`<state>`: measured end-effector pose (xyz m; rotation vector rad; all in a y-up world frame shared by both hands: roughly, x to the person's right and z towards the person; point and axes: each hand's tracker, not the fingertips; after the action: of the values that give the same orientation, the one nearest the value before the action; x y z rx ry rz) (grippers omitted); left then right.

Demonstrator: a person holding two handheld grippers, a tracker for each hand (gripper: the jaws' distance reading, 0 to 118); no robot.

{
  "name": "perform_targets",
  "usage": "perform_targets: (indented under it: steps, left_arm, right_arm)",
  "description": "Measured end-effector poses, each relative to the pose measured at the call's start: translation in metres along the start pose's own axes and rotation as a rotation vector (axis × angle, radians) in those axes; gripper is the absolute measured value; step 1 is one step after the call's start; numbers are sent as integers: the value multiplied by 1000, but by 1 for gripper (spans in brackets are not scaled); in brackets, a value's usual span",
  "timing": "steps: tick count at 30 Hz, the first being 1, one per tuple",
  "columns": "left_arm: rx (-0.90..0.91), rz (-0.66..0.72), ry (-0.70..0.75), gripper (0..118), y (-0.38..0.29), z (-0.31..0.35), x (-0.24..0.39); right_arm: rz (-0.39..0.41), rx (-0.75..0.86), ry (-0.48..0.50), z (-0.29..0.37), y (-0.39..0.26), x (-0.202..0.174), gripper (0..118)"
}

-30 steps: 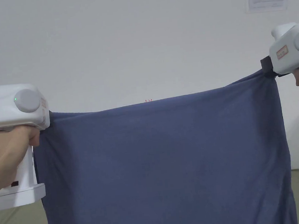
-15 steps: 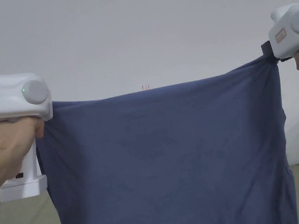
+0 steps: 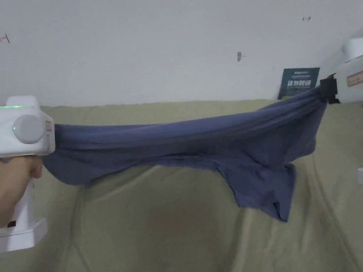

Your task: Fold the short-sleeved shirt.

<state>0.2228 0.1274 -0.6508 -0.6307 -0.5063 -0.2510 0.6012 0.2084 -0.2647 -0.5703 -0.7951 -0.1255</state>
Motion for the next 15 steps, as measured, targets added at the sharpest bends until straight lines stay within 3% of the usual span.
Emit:
perform_targets:
  steps: [6, 10, 12, 15]
  left_arm:
    - [-74, -15, -32, 0, -105, 53, -35]
    - [-132, -23, -56, 0, -162, 92, -53]
    - [-151, -20, -67, 0, -188, 107, -62]
    - [-176, -14, -71, 0, -224, 135, -72]
  right_arm:
    - [11, -99, 32, 93, -127, -2, 6]
    - [-82, -169, 89, 138, -211, -3, 6]
    - [-81, -203, 85, 151, -248, -4, 6]
    - [-149, -230, 92, 177, -297, -7, 6]
